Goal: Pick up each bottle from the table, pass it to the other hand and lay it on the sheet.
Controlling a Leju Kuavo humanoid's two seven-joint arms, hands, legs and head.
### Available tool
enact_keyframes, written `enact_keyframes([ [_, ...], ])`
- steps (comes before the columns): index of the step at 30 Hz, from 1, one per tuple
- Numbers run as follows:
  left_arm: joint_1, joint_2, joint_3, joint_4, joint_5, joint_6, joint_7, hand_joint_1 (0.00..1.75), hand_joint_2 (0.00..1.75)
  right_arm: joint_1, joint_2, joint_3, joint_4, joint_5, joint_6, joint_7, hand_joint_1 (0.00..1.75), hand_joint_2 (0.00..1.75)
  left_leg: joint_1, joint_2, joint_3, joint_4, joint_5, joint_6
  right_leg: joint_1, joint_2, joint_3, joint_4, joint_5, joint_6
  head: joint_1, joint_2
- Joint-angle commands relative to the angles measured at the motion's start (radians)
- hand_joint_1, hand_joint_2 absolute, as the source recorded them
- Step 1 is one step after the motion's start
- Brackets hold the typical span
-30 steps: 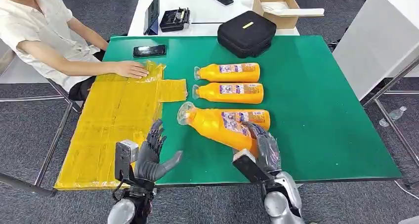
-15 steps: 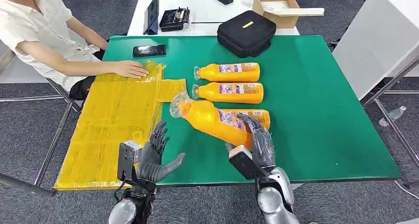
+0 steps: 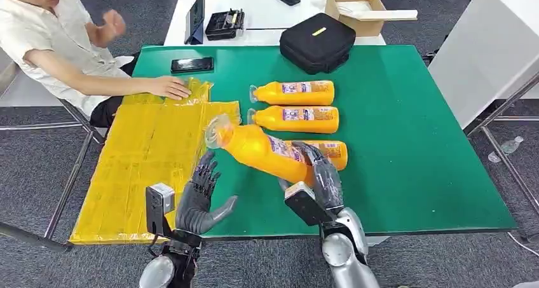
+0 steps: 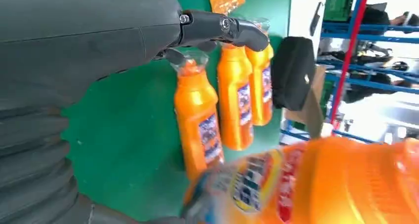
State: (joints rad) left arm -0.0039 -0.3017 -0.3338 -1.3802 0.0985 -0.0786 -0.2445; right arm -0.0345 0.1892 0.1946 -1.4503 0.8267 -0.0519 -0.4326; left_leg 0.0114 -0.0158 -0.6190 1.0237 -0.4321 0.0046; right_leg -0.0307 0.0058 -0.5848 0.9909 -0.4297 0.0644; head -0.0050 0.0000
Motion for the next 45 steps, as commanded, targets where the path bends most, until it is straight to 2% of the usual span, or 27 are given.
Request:
enact_keyframes([
  [1, -0.054, -0.047, -0.003, 0.044, -0.004, 0.049, -0.022, 0.0, 1.75, -0.066, 0.017, 0.104, 0.123, 0.095, -0.042, 0.026, 1.75, 1.75, 0.001, 0.003, 0.003, 0.0, -0.002, 0.001, 0.002, 0.001, 0.004, -0.001, 0.0, -0.004, 0.0, 0.0],
  [18, -0.089, -0.047, -0.026, 0.096, 0.051, 0.036, -0.044, 0.0, 1.75, -0.065, 0.026, 0.158, 0.167, 0.097, -0.048, 0.018, 1.75, 1.75, 0.001, 0.0, 0.002, 0.0, -0.001, 0.0, 0.002, -0.002, 0.003, -0.001, -0.001, -0.004, 0.0, 0.0],
  [21, -0.101, -0.047, -0.029, 0.105, 0.012, 0.073, -0.066, 0.0, 1.75, -0.06, 0.027, 0.175, 0.153, 0.097, -0.046, 0.018, 1.75, 1.75, 0.0, 0.0, 0.0, 0.0, 0.0, 0.0, 0.001, -0.001, 0.001, -0.001, 0.0, -0.002, 0.0, 0.0],
  [27, -0.086, -0.047, -0.041, 0.067, 0.07, -0.009, -0.077, 0.0, 1.75, -0.08, 0.027, 0.156, 0.24, 0.048, -0.045, -0.002, 1.75, 1.75, 0.002, 0.0, 0.003, 0.0, -0.001, 0.001, 0.002, -0.002, 0.004, -0.002, 0.0, -0.004, 0.0, 0.0],
  [31, -0.08, -0.047, -0.051, 0.053, 0.083, -0.033, -0.074, 0.0, 1.75, -0.085, 0.029, 0.153, 0.259, 0.042, -0.047, -0.011, 1.75, 1.75, 0.001, 0.0, 0.0, 0.0, 0.0, 0.0, 0.001, -0.001, 0.001, -0.001, 0.0, -0.002, 0.0, 0.0],
  [32, -0.081, -0.047, -0.052, 0.052, 0.084, -0.035, -0.074, 0.0, 1.75, -0.089, 0.031, 0.155, 0.265, 0.042, -0.047, -0.014, 1.75, 1.75, 0.002, 0.001, 0.004, 0.0, -0.002, 0.001, 0.003, -0.002, 0.006, -0.002, -0.001, -0.005, 0.0, 0.0],
  [33, -0.081, -0.047, -0.052, 0.052, 0.084, -0.034, -0.074, 0.0, 1.75, -0.089, 0.031, 0.155, 0.266, 0.042, -0.047, -0.015, 1.75, 1.75, 0.0, 0.001, 0.001, 0.0, 0.0, 0.0, 0.001, -0.001, 0.001, -0.001, 0.0, -0.003, 0.0, 0.0],
  [45, -0.119, -0.047, -0.042, 0.092, 0.148, -0.025, -0.105, 0.0, 1.75, -0.101, 0.028, 0.213, 0.323, 0.046, -0.051, -0.039, 1.75, 1.75, 0.001, 0.0, 0.001, 0.0, 0.0, 0.001, 0.001, -0.002, 0.002, -0.001, 0.0, -0.002, 0.0, 0.0],
])
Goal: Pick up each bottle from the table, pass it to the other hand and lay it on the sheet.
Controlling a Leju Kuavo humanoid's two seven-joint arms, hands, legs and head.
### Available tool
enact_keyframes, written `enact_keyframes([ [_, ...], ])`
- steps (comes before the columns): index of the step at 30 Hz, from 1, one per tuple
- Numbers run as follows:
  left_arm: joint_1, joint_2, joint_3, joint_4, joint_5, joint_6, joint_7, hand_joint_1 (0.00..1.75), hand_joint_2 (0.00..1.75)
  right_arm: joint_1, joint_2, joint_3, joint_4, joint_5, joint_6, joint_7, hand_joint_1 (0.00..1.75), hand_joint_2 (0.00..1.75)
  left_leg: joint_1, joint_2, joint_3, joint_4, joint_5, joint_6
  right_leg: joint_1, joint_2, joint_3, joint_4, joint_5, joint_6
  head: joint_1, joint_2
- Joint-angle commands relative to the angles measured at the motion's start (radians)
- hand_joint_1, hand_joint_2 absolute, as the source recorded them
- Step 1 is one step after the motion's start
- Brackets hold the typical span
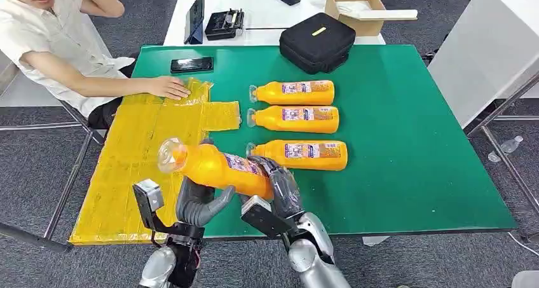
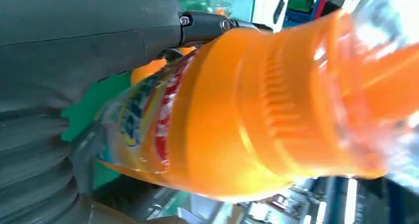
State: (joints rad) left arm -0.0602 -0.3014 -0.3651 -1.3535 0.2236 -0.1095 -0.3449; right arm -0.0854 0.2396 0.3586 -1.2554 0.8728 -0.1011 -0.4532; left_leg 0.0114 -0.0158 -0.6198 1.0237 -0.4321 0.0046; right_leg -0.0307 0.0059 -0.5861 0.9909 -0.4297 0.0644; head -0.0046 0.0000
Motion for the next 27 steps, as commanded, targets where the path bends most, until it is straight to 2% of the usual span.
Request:
enact_keyframes([
  [1, -0.066, -0.048, -0.011, 0.07, 0.021, 0.012, -0.004, 0.0, 1.75, -0.05, -0.022, 0.055, 0.128, 0.004, -0.004, -0.019, 1.75, 1.75, 0.001, 0.0, 0.001, 0.0, 0.0, 0.0, 0.001, -0.002, 0.002, -0.001, 0.0, -0.002, 0.0, 0.0],
  [10, -0.077, -0.048, -0.009, 0.09, 0.061, 0.027, -0.012, 0.03, 1.75, -0.031, -0.022, 0.09, 0.131, -0.013, 0.01, -0.03, 1.75, 1.75, 0.001, -0.001, 0.001, 0.0, 0.0, 0.0, 0.001, -0.002, 0.003, -0.001, 0.0, -0.002, 0.0, 0.0],
  [11, -0.074, -0.048, -0.012, 0.087, 0.061, 0.028, -0.012, 0.28, 1.75, -0.026, -0.025, 0.092, 0.134, -0.028, 0.018, -0.036, 1.75, 1.75, 0.001, 0.0, 0.003, 0.0, -0.001, 0.0, 0.002, -0.002, 0.005, -0.002, -0.001, -0.004, 0.0, 0.0],
  [12, -0.073, -0.048, -0.013, 0.087, 0.061, 0.029, -0.012, 1.06, 1.75, -0.024, -0.026, 0.092, 0.135, -0.03, 0.018, -0.037, 1.75, 1.75, 0.002, 0.0, 0.004, 0.0, -0.001, 0.001, 0.003, -0.003, 0.006, -0.002, -0.001, -0.005, 0.0, 0.0],
  [13, -0.073, -0.048, -0.014, 0.086, 0.061, 0.029, -0.012, 1.75, 1.75, -0.024, -0.027, 0.094, 0.136, -0.035, 0.018, -0.04, 1.75, 1.75, 0.0, -0.001, 0.001, 0.0, 0.0, 0.0, 0.001, -0.002, 0.003, -0.001, -0.001, -0.002, 0.0, 0.0],
  [16, -0.073, -0.048, -0.015, 0.085, 0.061, 0.029, -0.012, 1.75, 1.75, -0.025, -0.029, 0.096, 0.138, -0.037, 0.016, -0.041, 1.75, 1.75, 0.001, -0.001, 0.002, 0.0, 0.0, 0.0, 0.001, -0.002, 0.003, -0.001, -0.001, -0.002, 0.0, 0.0],
  [17, -0.073, -0.048, -0.015, 0.085, 0.061, 0.029, -0.012, 1.75, 1.75, -0.025, -0.029, 0.096, 0.138, -0.037, 0.016, -0.041, 1.75, 1.75, 0.002, 0.0, 0.006, 0.0, -0.002, 0.001, 0.003, -0.003, 0.008, -0.003, -0.002, -0.005, 0.0, 0.0],
  [18, -0.073, -0.048, -0.015, 0.085, 0.061, 0.029, -0.012, 1.75, 1.75, -0.025, -0.029, 0.096, 0.138, -0.037, 0.016, -0.041, 1.75, 1.75, 0.001, -0.001, 0.002, 0.0, -0.001, 0.001, 0.002, -0.003, 0.004, -0.001, -0.001, -0.003, 0.0, 0.0],
  [22, -0.064, -0.048, -0.02, 0.075, 0.041, 0.025, -0.031, 1.75, 1.75, -0.005, -0.029, 0.075, 0.116, -0.113, 0.054, -0.063, 1.75, 1.75, 0.001, -0.001, 0.003, 0.0, -0.001, 0.0, 0.002, -0.003, 0.004, -0.001, -0.001, -0.003, 0.0, 0.0],
  [24, -0.049, -0.048, -0.026, 0.053, 0.002, 0.036, -0.053, 1.75, 1.75, 0.009, -0.032, 0.071, 0.102, -0.121, 0.055, -0.061, 1.54, 1.75, 0.001, -0.002, 0.001, 0.0, 0.0, 0.0, 0.002, -0.003, 0.003, -0.001, -0.001, -0.003, 0.0, 0.0],
  [25, -0.04, -0.048, -0.029, 0.035, -0.022, 0.048, -0.065, 1.75, 1.75, 0.016, -0.032, 0.07, 0.095, -0.121, 0.054, -0.059, 1.29, 1.75, 0.001, -0.002, 0.003, 0.0, -0.001, 0.001, 0.002, -0.004, 0.005, -0.002, -0.001, -0.004, 0.0, 0.0],
  [26, -0.034, -0.048, -0.03, 0.02, -0.031, 0.052, -0.07, 1.75, 1.75, 0.019, -0.032, 0.068, 0.09, -0.122, 0.055, -0.058, 0.65, 1.75, 0.001, -0.002, 0.002, 0.0, -0.001, 0.001, 0.001, -0.003, 0.004, -0.001, -0.001, -0.003, 0.0, 0.0],
  [27, -0.029, -0.048, -0.03, 0.005, -0.048, 0.062, -0.076, 1.75, 1.75, 0.021, -0.026, 0.062, 0.087, -0.127, 0.055, -0.056, 0.23, 1.75, 0.001, -0.001, 0.003, 0.0, -0.001, 0.001, 0.002, -0.003, 0.005, -0.002, -0.001, -0.004, 0.0, 0.0],
])
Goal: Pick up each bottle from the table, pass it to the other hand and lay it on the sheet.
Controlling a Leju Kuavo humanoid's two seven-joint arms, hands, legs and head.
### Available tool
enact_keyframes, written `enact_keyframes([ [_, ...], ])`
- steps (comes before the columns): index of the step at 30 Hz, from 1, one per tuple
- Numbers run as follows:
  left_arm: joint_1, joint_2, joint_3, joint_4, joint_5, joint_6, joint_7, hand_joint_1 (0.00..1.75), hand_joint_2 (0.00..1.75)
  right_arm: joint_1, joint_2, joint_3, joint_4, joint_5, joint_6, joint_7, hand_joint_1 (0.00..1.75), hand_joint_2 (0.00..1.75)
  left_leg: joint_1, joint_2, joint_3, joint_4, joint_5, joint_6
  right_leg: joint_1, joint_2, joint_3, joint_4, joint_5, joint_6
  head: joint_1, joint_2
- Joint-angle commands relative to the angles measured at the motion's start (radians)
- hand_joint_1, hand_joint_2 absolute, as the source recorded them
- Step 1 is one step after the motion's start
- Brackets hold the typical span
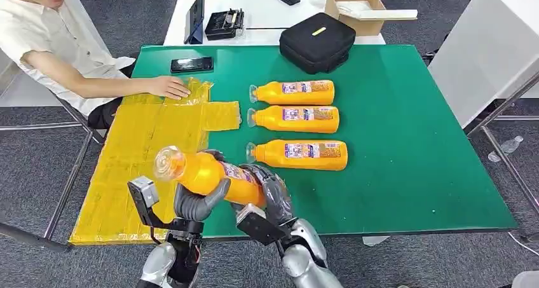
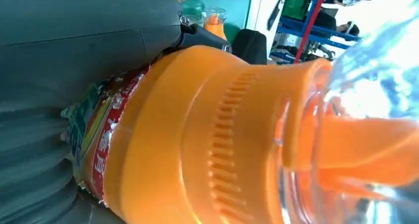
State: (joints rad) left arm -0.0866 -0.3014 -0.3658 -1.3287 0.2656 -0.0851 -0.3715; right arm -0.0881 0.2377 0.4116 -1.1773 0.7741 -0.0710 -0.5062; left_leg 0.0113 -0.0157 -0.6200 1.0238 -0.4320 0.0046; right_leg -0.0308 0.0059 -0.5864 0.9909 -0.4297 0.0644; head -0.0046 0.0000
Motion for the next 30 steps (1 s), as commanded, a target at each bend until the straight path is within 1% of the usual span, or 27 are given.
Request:
enact_keyframes([
  [1, -0.003, -0.048, -0.029, -0.02, -0.09, 0.037, -0.05, 1.75, 1.75, 0.024, -0.024, 0.009, 0.009, -0.029, 0.025, -0.003, 0.23, 1.75, 0.001, -0.001, 0.001, 0.0, -0.001, 0.0, 0.001, -0.003, 0.003, -0.001, -0.001, -0.003, 0.0, 0.0],
  [6, -0.004, -0.048, -0.025, -0.022, -0.089, 0.037, -0.05, 1.75, 1.75, 0.022, -0.021, 0.01, 0.01, -0.029, 0.025, -0.002, 0.23, 1.75, 0.001, 0.0, 0.003, 0.0, -0.002, 0.001, 0.002, -0.002, 0.004, -0.001, -0.001, -0.003, 0.0, 0.0],
  [7, -0.003, -0.048, -0.025, -0.023, -0.1, 0.043, -0.055, 1.75, 1.75, 0.022, -0.019, 0.007, 0.011, -0.031, 0.025, -0.001, 0.05, 1.75, 0.001, -0.001, 0.002, 0.0, -0.001, 0.001, 0.002, -0.003, 0.004, -0.001, -0.001, -0.003, 0.0, 0.0],
  [8, 0.0, -0.048, -0.023, -0.033, -0.116, 0.054, -0.063, 1.75, 1.75, 0.023, -0.014, 0.003, 0.012, -0.034, 0.026, 0.003, 0.0, 1.75, 0.001, -0.001, 0.0, 0.0, 0.0, 0.0, 0.001, -0.002, 0.002, -0.001, -0.001, -0.002, 0.0, 0.0],
  [9, 0.001, -0.048, -0.023, -0.035, -0.119, 0.056, -0.065, 1.75, 1.75, 0.023, -0.012, 0.002, 0.013, -0.035, 0.026, 0.004, 0.0, 1.75, 0.001, -0.001, 0.002, 0.0, -0.001, 0.001, 0.001, -0.002, 0.004, -0.001, -0.001, -0.003, 0.0, 0.0],
  [11, 0.006, -0.048, -0.016, -0.051, -0.135, 0.069, -0.068, 1.75, 1.75, 0.02, -0.004, 0.002, 0.025, -0.038, 0.029, 0.008, 0.0, 1.75, 0.001, 0.0, 0.001, 0.0, -0.001, 0.0, 0.001, -0.001, 0.002, -0.001, 0.0, -0.002, 0.0, 0.0],
  [13, 0.006, -0.048, -0.012, -0.055, -0.163, 0.087, -0.075, 1.75, 1.75, 0.017, -0.001, 0.0, 0.045, -0.04, 0.031, 0.017, 0.0, 1.75, 0.001, 0.0, 0.002, 0.0, -0.001, 0.0, 0.002, -0.002, 0.003, -0.001, -0.001, -0.003, 0.0, 0.0],
  [15, 0.006, -0.048, -0.004, -0.075, -0.202, 0.107, -0.08, 1.75, 1.75, 0.012, 0.003, -0.006, 0.063, -0.035, 0.017, 0.021, 0.0, 1.75, 0.002, 0.0, 0.004, 0.0, -0.002, 0.001, 0.003, -0.002, 0.006, -0.002, -0.002, -0.005, 0.0, 0.0],
  [16, 0.009, -0.048, -0.001, -0.086, -0.236, 0.124, -0.082, 1.75, 1.75, 0.013, 0.004, -0.011, 0.064, -0.034, 0.009, 0.024, 0.0, 1.75, 0.001, 0.0, 0.001, 0.0, -0.001, 0.0, 0.001, -0.001, 0.002, -0.001, 0.0, -0.002, 0.0, 0.0],
  [20, 0.027, -0.048, 0.023, -0.129, -0.324, 0.164, -0.089, 1.75, 1.75, 0.021, 0.0, -0.039, 0.06, -0.015, -0.018, 0.039, 0.0, 1.75, 0.001, 0.0, 0.003, 0.0, -0.001, 0.001, 0.002, -0.002, 0.005, -0.001, -0.001, -0.004, 0.0, 0.0],
  [22, 0.027, -0.047, 0.025, -0.13, -0.324, 0.164, -0.089, 1.75, 1.75, 0.022, -0.002, -0.041, 0.06, -0.016, -0.017, 0.039, 0.0, 1.75, 0.001, 0.0, 0.001, 0.0, -0.001, 0.0, 0.001, -0.001, 0.002, -0.001, 0.0, -0.002, 0.0, 0.0],
  [23, 0.027, -0.047, 0.025, -0.13, -0.324, 0.164, -0.089, 1.75, 1.75, 0.022, -0.002, -0.041, 0.06, -0.016, -0.017, 0.039, 0.0, 1.75, 0.001, 0.0, 0.003, 0.0, -0.001, 0.001, 0.002, -0.002, 0.005, -0.002, -0.001, -0.003, 0.0, 0.0],
  [28, 0.027, -0.047, 0.025, -0.13, -0.324, 0.164, -0.089, 1.75, 1.75, 0.022, -0.002, -0.041, 0.06, -0.016, -0.017, 0.039, 0.0, 1.75, 0.001, 0.0, 0.002, 0.0, -0.001, 0.0, 0.001, -0.001, 0.003, -0.001, -0.001, -0.002, 0.0, 0.0],
  [30, 0.033, -0.047, 0.037, -0.144, -0.49, 0.26, -0.11, 1.75, 1.75, 0.031, -0.002, -0.056, 0.047, 0.01, -0.047, 0.046, 0.0, 1.75, 0.002, 0.0, 0.005, 0.0, -0.002, 0.001, 0.003, -0.002, 0.007, -0.002, -0.001, -0.005, 0.0, 0.0],
])
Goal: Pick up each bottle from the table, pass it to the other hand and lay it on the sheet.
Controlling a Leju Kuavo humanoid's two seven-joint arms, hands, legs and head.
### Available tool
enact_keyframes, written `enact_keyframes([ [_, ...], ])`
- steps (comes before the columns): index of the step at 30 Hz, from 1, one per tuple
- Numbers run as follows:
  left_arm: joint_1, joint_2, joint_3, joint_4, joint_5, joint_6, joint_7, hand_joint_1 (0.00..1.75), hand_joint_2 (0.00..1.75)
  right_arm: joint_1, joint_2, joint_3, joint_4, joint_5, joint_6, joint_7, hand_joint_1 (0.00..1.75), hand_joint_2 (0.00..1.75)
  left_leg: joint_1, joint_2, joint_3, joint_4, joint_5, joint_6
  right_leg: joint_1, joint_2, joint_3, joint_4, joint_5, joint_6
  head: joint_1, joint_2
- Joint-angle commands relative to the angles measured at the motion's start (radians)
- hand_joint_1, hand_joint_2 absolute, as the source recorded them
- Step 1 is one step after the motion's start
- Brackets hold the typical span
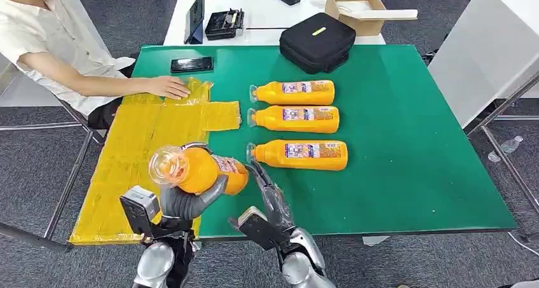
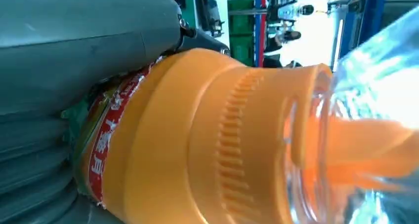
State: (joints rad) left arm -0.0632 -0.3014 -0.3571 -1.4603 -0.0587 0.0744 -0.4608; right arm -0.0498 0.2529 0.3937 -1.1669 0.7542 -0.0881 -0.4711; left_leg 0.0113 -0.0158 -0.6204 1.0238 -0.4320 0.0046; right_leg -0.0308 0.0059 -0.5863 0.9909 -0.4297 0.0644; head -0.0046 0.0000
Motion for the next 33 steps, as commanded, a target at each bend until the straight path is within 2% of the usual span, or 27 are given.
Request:
enact_keyframes([
  [1, 0.013, -0.044, 0.037, -0.024, -0.251, 0.15, -0.02, 1.75, 1.75, 0.0, -0.019, -0.049, 0.026, 0.036, -0.041, 0.013, 0.0, 1.75, 0.001, 0.0, 0.002, 0.0, -0.001, 0.0, 0.001, -0.001, 0.002, -0.001, 0.0, -0.002, 0.0, 0.0],
  [3, 0.007, -0.029, 0.066, -0.046, -0.481, 0.26, 0.013, 1.75, 1.75, 0.016, -0.024, -0.078, -0.008, 0.065, -0.08, 0.015, 0.0, 1.75, 0.0, 0.0, 0.002, 0.0, -0.001, 0.0, 0.001, -0.001, 0.002, -0.001, 0.0, -0.002, 0.0, 0.0],
  [8, -0.04, -0.024, 0.202, -0.094, -0.67, 0.323, 0.06, 1.75, 1.75, 0.046, -0.012, -0.192, -0.157, 0.095, -0.111, 0.003, 0.0, 1.75, 0.001, 0.001, 0.003, 0.0, -0.001, 0.001, 0.002, -0.001, 0.004, -0.001, -0.001, -0.004, 0.0, 0.0],
  [11, -0.086, -0.014, 0.267, -0.134, -0.986, 0.408, 0.148, 1.75, 1.75, 0.05, 0.003, -0.222, -0.235, 0.083, -0.106, -0.016, 0.0, 1.75, 0.001, 0.0, 0.0, 0.001, 0.0, 0.0, 0.001, -0.002, 0.0, 0.001, -0.001, -0.003, 0.0, 0.0],
  [15, -0.113, 0.017, 0.293, -0.041, -1.283, 0.441, 0.247, 1.75, 1.75, 0.048, 0.009, -0.219, -0.238, 0.055, -0.104, -0.05, 0.0, 1.75, 0.002, 0.001, 0.003, 0.001, -0.001, 0.0, 0.003, -0.001, 0.003, 0.001, -0.001, -0.006, 0.0, 0.0],
  [22, -0.143, 0.042, 0.286, 0.051, -1.339, 0.447, 0.298, 1.75, 1.75, 0.046, 0.012, -0.223, -0.221, 0.026, -0.107, -0.07, 0.0, 1.75, 0.0, 0.0, 0.003, -0.001, 0.0, 0.0, 0.001, -0.001, 0.004, -0.001, 0.0, -0.003, 0.0, 0.0],
  [28, -0.205, 0.079, 0.271, 0.271, -1.497, 0.364, 0.38, 1.75, 1.75, 0.026, 0.007, -0.23, -0.164, 0.0, -0.108, -0.099, 0.0, 1.75, 0.0, -0.001, 0.005, -0.003, 0.001, 0.001, 0.001, -0.003, 0.006, -0.002, 0.0, -0.003, 0.001, 0.0],
  [33, -0.259, 0.117, 0.277, 0.458, -1.512, 0.332, 0.392, 1.75, 1.75, 0.016, 0.008, -0.247, -0.138, -0.017, -0.103, -0.123, 0.0, 1.75, 0.001, 0.0, 0.006, -0.003, 0.002, 0.0, 0.001, -0.002, 0.007, -0.003, 0.001, -0.004, 0.0, 0.0],
])
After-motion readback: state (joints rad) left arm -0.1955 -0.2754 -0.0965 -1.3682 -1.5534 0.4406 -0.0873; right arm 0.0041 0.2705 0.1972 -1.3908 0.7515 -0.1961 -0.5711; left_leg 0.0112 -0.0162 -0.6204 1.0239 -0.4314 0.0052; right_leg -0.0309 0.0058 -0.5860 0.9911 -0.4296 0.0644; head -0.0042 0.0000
